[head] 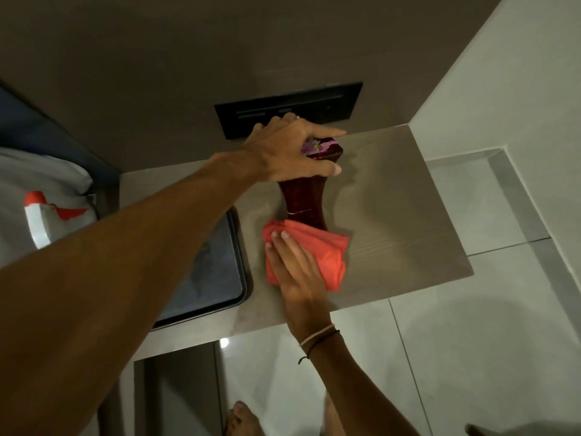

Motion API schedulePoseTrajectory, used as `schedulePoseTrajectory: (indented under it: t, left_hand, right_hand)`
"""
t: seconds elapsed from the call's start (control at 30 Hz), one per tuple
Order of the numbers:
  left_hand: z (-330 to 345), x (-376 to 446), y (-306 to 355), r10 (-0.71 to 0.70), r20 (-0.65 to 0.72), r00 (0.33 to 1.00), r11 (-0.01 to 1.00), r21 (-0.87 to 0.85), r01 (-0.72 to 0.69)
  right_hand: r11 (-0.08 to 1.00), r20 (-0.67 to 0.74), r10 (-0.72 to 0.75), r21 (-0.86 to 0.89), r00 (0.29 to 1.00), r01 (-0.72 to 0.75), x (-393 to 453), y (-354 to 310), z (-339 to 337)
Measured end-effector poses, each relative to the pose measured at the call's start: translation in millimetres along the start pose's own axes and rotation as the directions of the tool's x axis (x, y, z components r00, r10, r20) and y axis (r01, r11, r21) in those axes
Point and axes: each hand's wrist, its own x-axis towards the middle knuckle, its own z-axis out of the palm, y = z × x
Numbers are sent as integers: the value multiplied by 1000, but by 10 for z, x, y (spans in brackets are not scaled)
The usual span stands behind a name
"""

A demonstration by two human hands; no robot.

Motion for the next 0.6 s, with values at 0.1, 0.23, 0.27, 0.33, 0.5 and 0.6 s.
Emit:
schedulePoseTrajectory:
  t: [0.1, 0.23, 0.27, 0.33, 0.5, 0.6]
  left_hand:
    - [5, -19, -7, 4, -8, 1000, 1000, 21, -4]
    - [33, -14, -11, 12, -21, 1000, 999, 38, -12]
    - [29, -12, -9, 11, -27, 1000, 999, 33, -10]
    - [18, -5, -17, 5, -27, 1000, 1000, 22, -5]
    - [-40, -11, 19, 14, -21, 1000, 998, 60, -13]
    - [-37, -54, 47, 41, -35, 999, 990, 137, -36]
  right_hand:
    - [997, -106, 22, 72, 994, -15, -56, -1, -31]
    - [992, -254, 118, 71, 960, -103, 224, 34, -72]
    - [994, -221, 108, 30, 969, -104, 269, 40, -58]
    - [997, -154, 78, -16, 985, -81, 263, 70, -15]
    - [999, 27, 53, -9, 998, -53, -30, 227, -31]
    - [992, 160, 125, 9, 979, -128, -304, 343, -71]
